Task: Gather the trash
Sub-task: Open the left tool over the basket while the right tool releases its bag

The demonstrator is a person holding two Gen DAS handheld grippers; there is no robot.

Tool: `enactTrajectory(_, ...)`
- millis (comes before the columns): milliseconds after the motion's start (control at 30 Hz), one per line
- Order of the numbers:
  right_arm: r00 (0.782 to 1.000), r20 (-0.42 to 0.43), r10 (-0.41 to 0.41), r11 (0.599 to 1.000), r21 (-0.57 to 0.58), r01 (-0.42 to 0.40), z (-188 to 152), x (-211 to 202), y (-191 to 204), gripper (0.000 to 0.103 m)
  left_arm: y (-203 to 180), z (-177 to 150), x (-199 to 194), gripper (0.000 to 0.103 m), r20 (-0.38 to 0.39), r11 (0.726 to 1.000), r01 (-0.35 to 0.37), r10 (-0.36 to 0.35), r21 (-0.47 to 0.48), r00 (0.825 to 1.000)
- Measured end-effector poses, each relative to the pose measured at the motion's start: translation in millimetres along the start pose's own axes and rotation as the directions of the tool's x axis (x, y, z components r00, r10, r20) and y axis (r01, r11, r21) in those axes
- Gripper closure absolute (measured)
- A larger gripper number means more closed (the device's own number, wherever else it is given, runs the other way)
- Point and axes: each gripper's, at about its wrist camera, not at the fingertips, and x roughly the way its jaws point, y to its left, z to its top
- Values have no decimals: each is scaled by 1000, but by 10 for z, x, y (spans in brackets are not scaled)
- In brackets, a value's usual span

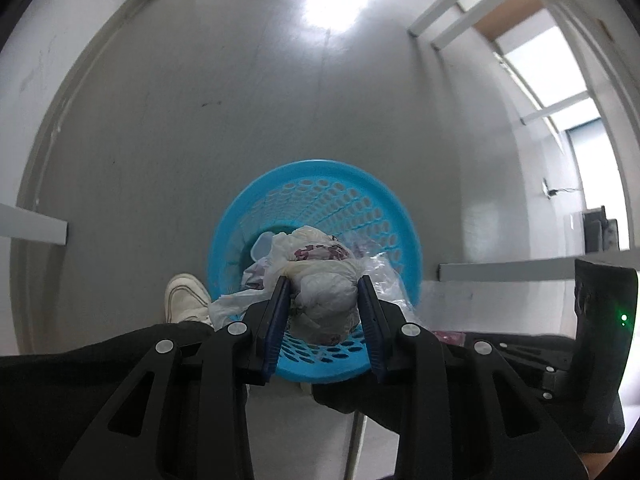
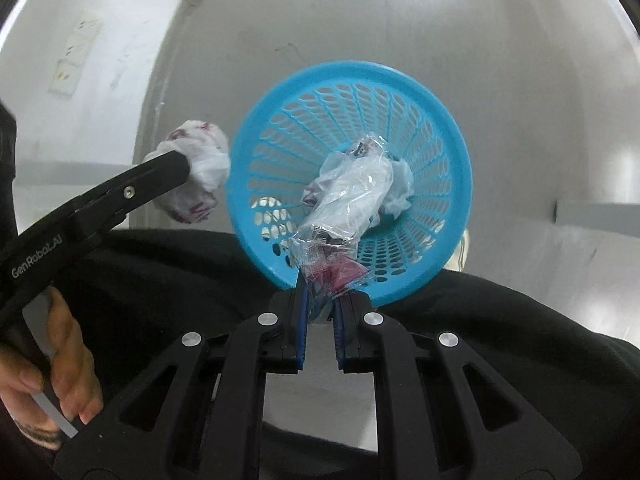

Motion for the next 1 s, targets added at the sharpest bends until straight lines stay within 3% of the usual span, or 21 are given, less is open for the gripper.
enactTrajectory(233, 999, -48, -14, 998, 65, 17, 191, 263, -156, 90, 10, 98, 307, 69, -67, 999, -3, 1, -32, 998)
enactTrajectory(300, 999, -50, -6, 997, 79, 9, 248, 302, -199, 84, 27, 136, 330, 62, -65, 999, 13, -16, -49, 998)
enactTrajectory(367, 999, -36, 6, 996, 87, -3, 269, 270, -237, 69, 27, 171, 302, 45, -39, 999, 12, -14, -47, 999)
enactTrajectory(400, 1000, -30, 7, 995, 96, -4, 273, 257, -256, 63, 13, 163, 295, 45, -33, 999, 13, -15, -46, 999)
enactTrajectory(567, 1000, -14, 5, 993, 119, -4, 298, 210, -325, 62, 56, 158, 289, 45, -36, 999, 7, -9, -54, 999)
enactTrajectory(733, 999, 23, -47, 996, 82, 45, 282, 128, -245, 58, 18, 147, 222, 45, -18, 1000, -20, 20, -21, 1000)
enactTrajectory(1000, 975, 183, -127, 992, -1, 129, 23, -420, 11, 55, -34, -53, -102, 45, 20, 998, -62, 62, 3, 998)
